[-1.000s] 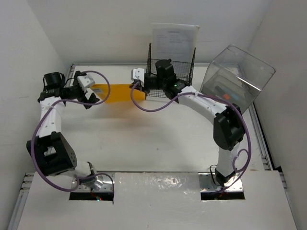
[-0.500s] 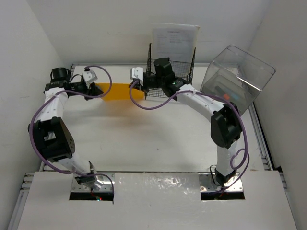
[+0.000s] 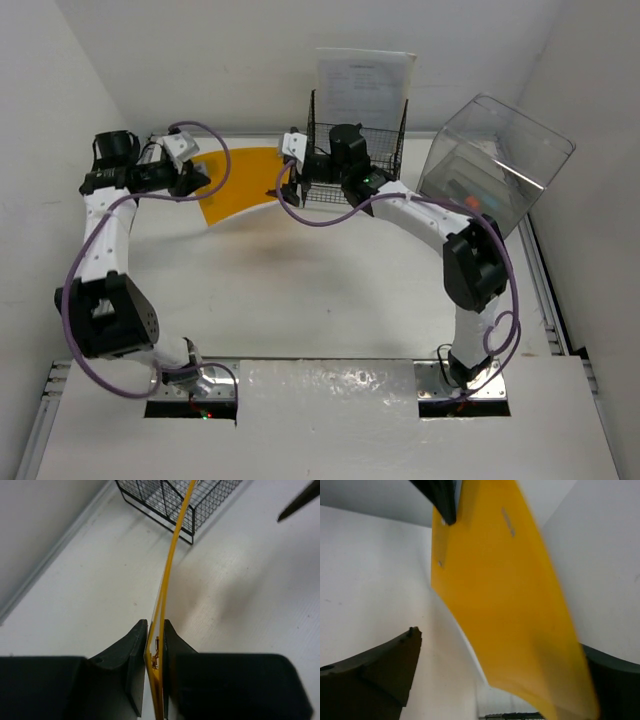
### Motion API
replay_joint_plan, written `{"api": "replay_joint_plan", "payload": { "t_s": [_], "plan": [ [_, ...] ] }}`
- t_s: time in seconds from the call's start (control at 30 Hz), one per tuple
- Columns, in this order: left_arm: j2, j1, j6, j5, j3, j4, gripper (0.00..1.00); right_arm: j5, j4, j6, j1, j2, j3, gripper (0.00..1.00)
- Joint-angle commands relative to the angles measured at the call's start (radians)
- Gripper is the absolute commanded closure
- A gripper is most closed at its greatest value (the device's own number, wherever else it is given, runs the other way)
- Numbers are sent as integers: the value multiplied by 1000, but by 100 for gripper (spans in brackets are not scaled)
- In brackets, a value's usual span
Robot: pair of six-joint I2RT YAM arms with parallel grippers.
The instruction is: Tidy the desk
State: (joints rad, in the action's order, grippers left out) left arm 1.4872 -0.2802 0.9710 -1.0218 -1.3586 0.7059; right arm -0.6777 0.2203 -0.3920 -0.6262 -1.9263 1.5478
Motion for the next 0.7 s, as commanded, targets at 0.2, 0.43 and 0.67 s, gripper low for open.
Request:
{"api": "replay_joint_plan", "payload": {
  "t_s": [0.2,0.43,0.67],
  "plan": [
    [-298,7,-333,3,-30,-247,100,115,159,146,5,329,-138,1],
    [-254,39,-567,-45,-149,-469,100,352,68,50,17,596,-346,1],
    [26,247,-663,71,-502,-363,100,821,-21,5,32,871,-555,1]
  ]
}}
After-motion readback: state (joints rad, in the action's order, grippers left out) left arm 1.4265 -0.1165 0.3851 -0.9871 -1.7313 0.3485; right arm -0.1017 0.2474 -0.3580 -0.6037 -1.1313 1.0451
